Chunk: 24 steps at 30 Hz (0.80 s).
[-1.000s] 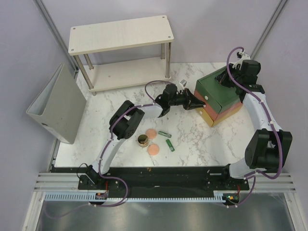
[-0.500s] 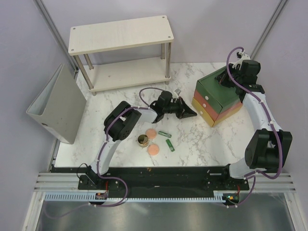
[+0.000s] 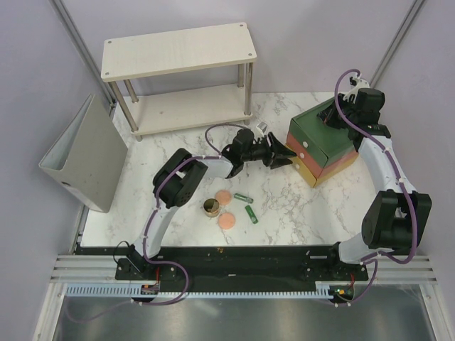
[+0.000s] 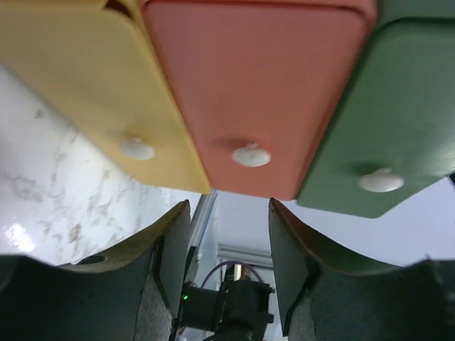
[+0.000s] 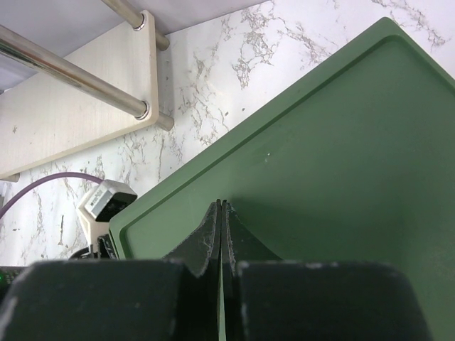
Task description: Organize the makeup
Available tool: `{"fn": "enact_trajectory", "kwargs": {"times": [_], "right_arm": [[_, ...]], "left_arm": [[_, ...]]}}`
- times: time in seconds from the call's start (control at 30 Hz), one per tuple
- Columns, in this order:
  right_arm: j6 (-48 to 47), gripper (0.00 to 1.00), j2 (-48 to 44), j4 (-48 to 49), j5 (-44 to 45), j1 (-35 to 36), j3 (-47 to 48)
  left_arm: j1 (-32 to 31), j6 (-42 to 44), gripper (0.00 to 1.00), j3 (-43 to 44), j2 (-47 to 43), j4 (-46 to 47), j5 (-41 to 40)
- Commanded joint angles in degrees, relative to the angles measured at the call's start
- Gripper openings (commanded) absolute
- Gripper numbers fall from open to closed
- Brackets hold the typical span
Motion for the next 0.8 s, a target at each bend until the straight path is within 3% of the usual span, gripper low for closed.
{"fn": "enact_trajectory", "kwargs": {"times": [0.0,0.77], "right_arm": [[-2.3,0.0,5.4,-18.3,1.7,0.7,-4.8],[-2.5,0.0,4.9,-18.2,1.8,0.6,-5.2]], "left_arm": [[-0.7,-7.2,0.55,2.9,1.6,8.7,-4.4],[-3.0,-8.4,0.44,8.5,5.9,6.6,-7.8]]}}
